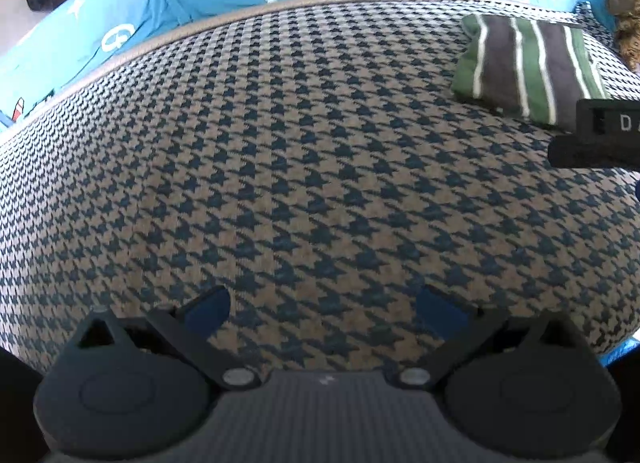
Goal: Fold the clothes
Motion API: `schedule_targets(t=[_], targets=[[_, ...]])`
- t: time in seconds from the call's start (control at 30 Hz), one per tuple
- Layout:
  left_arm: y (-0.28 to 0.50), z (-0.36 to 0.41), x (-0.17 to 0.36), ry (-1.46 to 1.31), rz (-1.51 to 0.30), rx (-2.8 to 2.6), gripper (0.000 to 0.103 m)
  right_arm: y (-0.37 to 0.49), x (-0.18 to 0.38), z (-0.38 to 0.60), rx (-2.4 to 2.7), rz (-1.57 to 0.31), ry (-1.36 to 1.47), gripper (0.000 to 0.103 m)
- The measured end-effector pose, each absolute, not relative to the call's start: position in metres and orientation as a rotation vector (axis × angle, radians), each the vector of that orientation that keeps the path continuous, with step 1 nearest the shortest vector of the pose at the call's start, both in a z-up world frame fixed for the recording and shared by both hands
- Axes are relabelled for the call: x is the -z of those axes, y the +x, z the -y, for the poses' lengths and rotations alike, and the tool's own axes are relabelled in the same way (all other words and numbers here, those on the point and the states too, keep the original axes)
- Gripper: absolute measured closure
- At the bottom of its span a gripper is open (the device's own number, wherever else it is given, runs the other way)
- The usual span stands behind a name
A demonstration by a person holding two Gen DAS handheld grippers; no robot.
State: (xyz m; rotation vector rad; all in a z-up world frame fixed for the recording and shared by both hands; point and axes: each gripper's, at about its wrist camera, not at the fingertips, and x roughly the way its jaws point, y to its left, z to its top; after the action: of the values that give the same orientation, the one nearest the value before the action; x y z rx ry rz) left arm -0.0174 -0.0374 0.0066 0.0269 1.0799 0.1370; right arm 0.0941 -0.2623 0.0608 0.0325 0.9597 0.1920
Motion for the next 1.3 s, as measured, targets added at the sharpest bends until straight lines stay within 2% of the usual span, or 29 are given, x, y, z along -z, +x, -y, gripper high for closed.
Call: schedule_targets(t=[0.7,0.93,1.3], targets=[[-0.008,0.01,-0.003,-0.124,-1.118,-0.096,0.0,0.108,-0.051,0.225,-0.257,-1.032,-0.025,0.001],[0.011,0.014,-0.002,-0.085,-1.15,-0.098,0.0,0.108,-0.05,0.222,-0.256,-1.032,-0.032,0.001],[-0.001,0.018,0.004,-0.075,-1.133,-0.087,0.0,0.109,-0.046,0.22,-0.256,-1.041,-0.034,0.001]])
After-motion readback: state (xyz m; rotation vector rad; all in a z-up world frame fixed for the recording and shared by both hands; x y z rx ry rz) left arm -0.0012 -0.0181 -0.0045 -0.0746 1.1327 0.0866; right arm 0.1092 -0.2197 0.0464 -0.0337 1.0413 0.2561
